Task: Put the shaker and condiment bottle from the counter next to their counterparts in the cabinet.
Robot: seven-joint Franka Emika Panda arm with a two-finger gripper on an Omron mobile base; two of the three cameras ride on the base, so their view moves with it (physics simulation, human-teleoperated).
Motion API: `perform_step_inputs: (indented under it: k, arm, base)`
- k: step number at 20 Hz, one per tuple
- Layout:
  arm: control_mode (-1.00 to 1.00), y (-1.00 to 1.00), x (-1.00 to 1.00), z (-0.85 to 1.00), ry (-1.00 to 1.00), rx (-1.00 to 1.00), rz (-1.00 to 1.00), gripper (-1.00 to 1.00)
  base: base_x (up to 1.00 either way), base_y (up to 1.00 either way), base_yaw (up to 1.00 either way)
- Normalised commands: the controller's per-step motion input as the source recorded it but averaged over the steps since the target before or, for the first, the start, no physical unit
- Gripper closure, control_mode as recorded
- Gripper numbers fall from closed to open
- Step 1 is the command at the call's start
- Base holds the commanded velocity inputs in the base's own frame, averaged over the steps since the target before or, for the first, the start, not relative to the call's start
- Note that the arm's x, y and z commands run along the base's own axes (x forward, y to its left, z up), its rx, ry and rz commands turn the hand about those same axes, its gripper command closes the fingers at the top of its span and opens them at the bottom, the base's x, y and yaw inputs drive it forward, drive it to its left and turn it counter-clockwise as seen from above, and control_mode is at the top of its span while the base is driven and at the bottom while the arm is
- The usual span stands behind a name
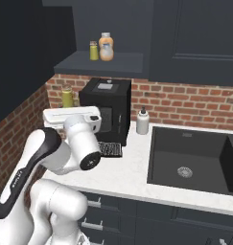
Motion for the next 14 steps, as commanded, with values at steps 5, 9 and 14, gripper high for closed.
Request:
perform_step_inputs:
  k: [5,9,14]
  arm:
    - [-1.00,0.32,0.00,0.39,0.04,-0.11,-0.11,1.00]
    - [-1.00,0.10,0.00,0.24,0.09,-0.14,-0.12,1.00]
    - [-1.00,0.00,0.00,0.06,0.03,-0.06,-0.04,1.00]
  base:
    - [0.00,0.00,0.00]
    - [0.00,0.00,0.00]
    - [0.00,0.00,0.00]
